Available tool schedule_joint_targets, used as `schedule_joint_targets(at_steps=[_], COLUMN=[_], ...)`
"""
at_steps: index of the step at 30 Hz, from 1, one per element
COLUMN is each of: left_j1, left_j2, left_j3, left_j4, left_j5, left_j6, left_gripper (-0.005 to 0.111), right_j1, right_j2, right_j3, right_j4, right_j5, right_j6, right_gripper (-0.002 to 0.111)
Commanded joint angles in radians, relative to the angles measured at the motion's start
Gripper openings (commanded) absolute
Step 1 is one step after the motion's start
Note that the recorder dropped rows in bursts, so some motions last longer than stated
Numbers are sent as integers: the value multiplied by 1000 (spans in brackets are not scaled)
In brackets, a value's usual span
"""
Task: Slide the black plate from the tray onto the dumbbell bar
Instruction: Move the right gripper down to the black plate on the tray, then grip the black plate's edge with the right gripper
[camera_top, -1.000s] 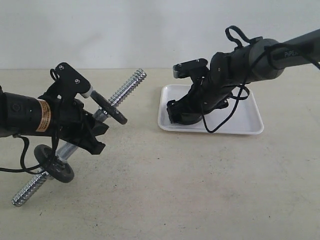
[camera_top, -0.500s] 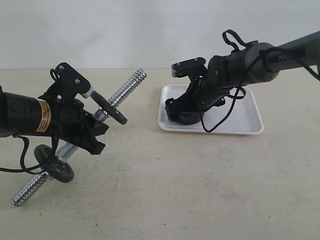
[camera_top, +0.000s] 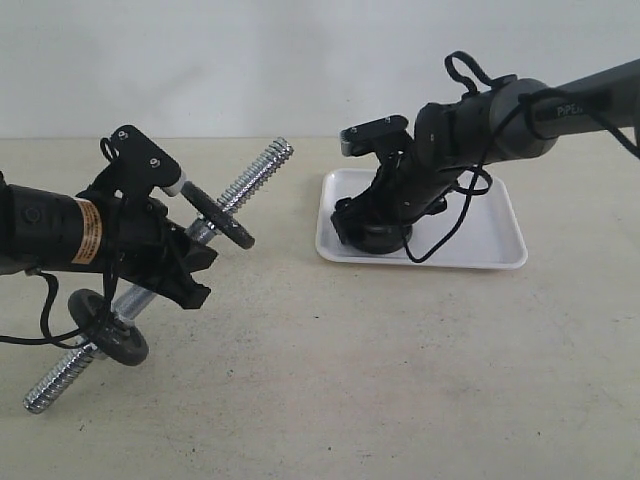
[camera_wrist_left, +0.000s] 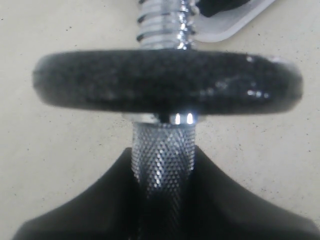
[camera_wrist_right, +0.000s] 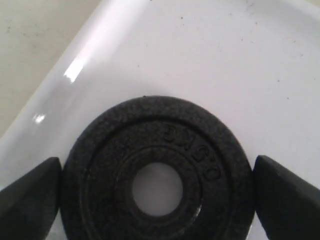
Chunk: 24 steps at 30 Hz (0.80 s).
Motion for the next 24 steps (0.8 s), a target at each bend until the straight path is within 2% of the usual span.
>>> schedule_joint_targets(at_steps=[1, 8, 15, 18, 24], left_j1=[1, 1, 1, 1, 1], left_j2=[-57, -57, -57, -57, -57], left_j3=[-40, -40, -40, -40, -40], left_j4=[-23, -23, -17, -13, -12], left_j5=[-141, -141, -138, -138, -138], left_j6=[-3, -5, -11, -11, -11], left_gripper=[4, 4, 4, 4, 4], right_j1=[1, 1, 1, -2, 0], right_j2=[50, 50, 50, 50, 50], right_j3=[36, 39, 133, 150, 146], right_j4=[7, 7, 11, 27, 77], right_j5=[271, 394, 421, 426, 524], right_j6=[34, 53, 89, 165, 105], right_gripper=[58, 58, 58, 58, 56])
